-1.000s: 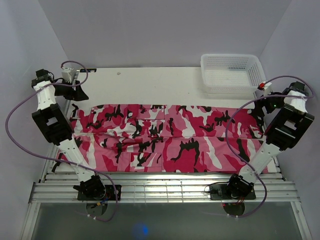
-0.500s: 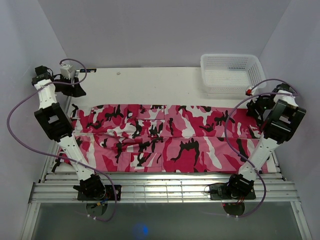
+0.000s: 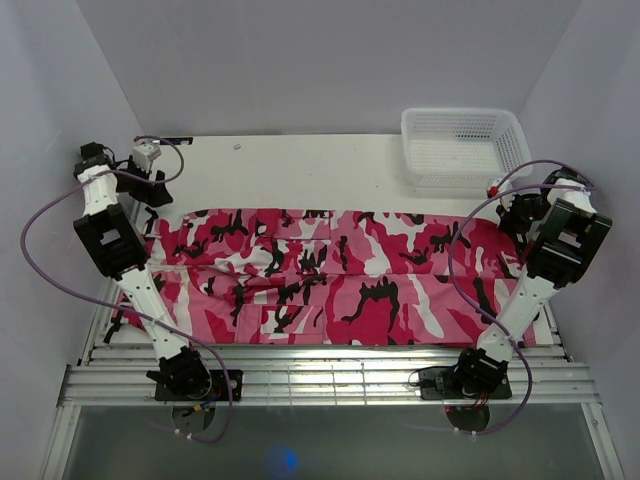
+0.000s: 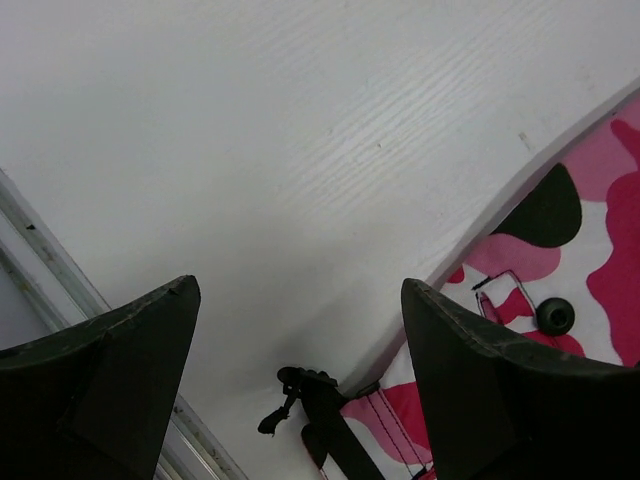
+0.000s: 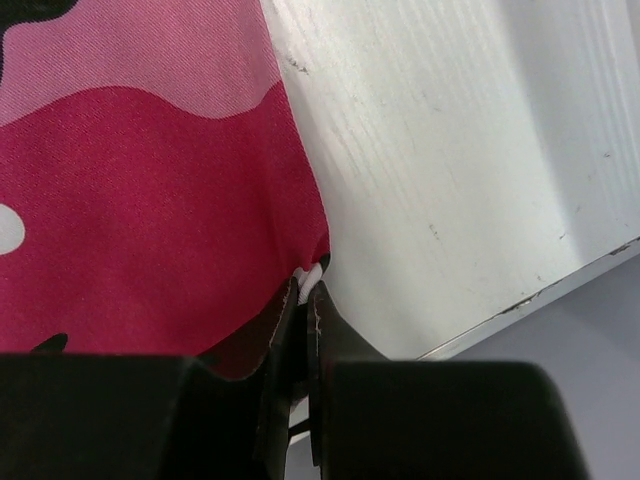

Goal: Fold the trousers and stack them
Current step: Fold the trousers

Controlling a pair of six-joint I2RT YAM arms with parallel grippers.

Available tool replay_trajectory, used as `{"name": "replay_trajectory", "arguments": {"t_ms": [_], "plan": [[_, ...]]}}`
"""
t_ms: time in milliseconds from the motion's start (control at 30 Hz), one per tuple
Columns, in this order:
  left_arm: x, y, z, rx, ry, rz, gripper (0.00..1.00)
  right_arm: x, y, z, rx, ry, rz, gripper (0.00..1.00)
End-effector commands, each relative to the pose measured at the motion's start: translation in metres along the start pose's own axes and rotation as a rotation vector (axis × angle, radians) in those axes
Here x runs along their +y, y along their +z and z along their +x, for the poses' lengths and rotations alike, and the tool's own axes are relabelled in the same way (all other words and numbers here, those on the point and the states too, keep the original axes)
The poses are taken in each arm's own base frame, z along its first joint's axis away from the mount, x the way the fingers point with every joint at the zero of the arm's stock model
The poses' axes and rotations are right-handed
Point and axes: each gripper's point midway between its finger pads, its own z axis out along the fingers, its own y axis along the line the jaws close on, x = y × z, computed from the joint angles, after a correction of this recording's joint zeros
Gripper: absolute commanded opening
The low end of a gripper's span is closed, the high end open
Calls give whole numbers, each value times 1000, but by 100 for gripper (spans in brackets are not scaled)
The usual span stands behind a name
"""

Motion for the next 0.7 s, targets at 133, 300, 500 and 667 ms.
{"name": "replay_trajectory", "arguments": {"t_ms": [133,300,500,667], "plan": [[-24,-16,48,131,64,93,90,15,-21,5,59,14,-25,8],[-31,-20,87,224,81,139,85,13,-24,4,60,9,-17,8],[-49,-22,110,288,95,217,60,14,-27,1,63,-3,-9,8],[-41,-21,88,232,99,189,21,-9,-44,-16,34,-3,67,8]]}}
